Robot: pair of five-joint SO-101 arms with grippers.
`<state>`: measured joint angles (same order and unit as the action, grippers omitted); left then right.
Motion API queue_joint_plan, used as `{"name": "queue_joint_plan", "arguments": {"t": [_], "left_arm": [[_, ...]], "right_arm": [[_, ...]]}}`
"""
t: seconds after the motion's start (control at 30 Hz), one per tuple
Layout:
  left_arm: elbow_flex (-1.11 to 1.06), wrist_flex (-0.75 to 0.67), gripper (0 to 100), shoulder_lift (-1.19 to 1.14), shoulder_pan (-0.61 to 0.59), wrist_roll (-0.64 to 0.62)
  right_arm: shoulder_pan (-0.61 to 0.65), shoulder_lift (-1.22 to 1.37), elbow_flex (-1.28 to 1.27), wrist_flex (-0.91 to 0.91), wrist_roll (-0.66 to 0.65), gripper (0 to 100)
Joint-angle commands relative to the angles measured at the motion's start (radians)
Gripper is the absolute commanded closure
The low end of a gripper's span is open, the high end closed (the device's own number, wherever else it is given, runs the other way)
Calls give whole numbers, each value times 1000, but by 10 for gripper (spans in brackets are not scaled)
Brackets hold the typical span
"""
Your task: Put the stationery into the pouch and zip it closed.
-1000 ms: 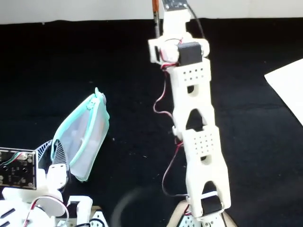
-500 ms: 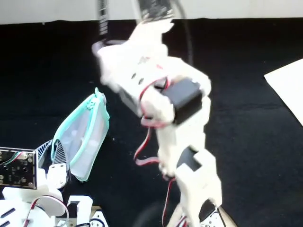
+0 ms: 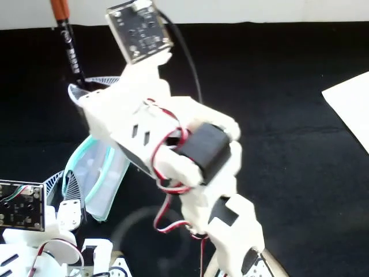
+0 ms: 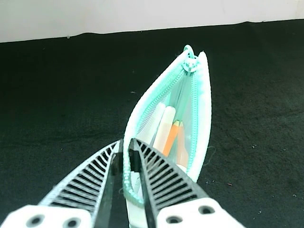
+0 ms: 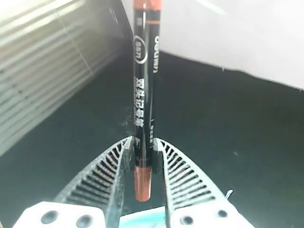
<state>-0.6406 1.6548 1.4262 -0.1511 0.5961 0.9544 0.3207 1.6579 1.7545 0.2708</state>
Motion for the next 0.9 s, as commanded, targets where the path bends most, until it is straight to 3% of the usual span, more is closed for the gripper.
{"name": "queue_joint_plan", "arguments": {"t": [0.0,0.17,0.33,0.63,0.87], "left_arm": [[-189,41,994,-10,-12,6],[-189,41,994,-10,-12,6],[-189,41,994,-10,-12,6],[-189,41,994,-10,-12,6],[-186,41,994,-10,-13,3]], "right_arm": [[16,-156,-65,13,-28,992],[16,-303,-331,12,-20,992],[99,-446,-479,13,5,992],[168,-843,-1194,-7,44,992],[163,-1102,-1710,-423,-43,992]]}}
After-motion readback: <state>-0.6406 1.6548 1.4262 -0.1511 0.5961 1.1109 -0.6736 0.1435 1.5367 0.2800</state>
